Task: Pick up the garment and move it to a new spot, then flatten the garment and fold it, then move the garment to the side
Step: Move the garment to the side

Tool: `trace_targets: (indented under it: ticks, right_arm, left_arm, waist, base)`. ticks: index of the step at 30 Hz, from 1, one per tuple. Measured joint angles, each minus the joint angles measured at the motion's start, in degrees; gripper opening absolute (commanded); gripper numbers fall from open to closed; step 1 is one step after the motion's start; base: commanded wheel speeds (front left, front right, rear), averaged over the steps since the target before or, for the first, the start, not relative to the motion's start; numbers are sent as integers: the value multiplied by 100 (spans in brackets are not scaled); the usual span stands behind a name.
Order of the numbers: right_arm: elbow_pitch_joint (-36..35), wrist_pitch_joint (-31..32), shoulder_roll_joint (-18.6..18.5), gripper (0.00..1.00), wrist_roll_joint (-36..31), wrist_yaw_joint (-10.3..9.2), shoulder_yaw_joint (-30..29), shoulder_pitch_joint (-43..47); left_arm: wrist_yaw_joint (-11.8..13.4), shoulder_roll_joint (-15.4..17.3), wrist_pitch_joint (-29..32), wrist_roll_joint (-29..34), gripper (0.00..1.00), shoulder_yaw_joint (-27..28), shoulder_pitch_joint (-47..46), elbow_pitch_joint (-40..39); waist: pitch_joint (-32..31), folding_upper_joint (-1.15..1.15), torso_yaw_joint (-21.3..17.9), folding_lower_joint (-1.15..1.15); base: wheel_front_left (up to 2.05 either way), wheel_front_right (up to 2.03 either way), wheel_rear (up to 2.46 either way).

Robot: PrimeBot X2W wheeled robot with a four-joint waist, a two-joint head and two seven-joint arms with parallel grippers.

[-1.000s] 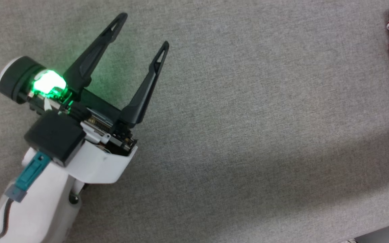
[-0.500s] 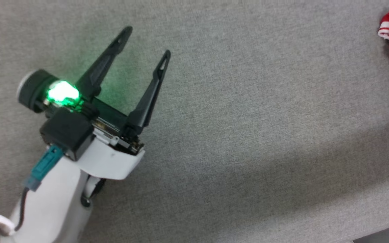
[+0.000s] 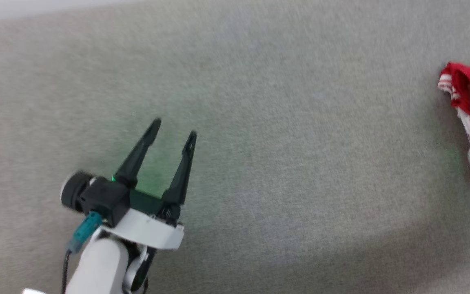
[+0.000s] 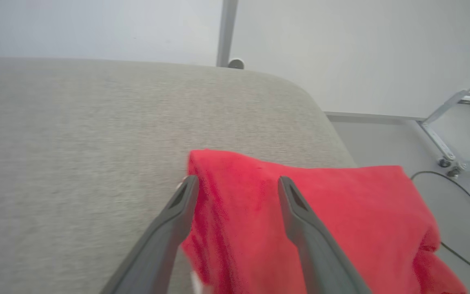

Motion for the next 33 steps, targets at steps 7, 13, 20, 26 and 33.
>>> trace_targets:
  ticks: [7, 13, 20, 26, 33]
  right_arm:
    - [-589, -200, 267, 100, 519, 0, 960, 797]
    - [-917, -464, 503, 100, 975, 0, 1341, 1326]
    - [-1185, -615, 665, 100, 1140, 0, 1325, 1760]
    - [-1735, -642, 673, 100, 996, 0, 1178, 2176]
    - [-2493, -642, 571, 100, 770, 0, 623, 2984]
  left_arm:
    - [0, -207, -3, 34, 100, 327, 555, 471]
    - [1, -439, -2, 110, 100, 817, 1032, 701]
    - [12, -641, -3, 227, 100, 1311, 1500, 672]
    - [11, -631, -3, 238, 100, 1530, 1852, 661]
    - [10, -658, -3, 136, 100, 1646, 2207, 513]
  waist:
    - [-698, 0, 357, 0]
    - [-1225, 0, 700, 0]
    - [-1781, 0, 1027, 0]
    - [-2204, 0, 1158, 0]
    - [-2542, 0, 1117, 0]
  base:
    - [0, 0, 0]
    - [0, 0, 0]
    - [0, 0, 0]
    - [0, 0, 0]
    - [0, 0, 0]
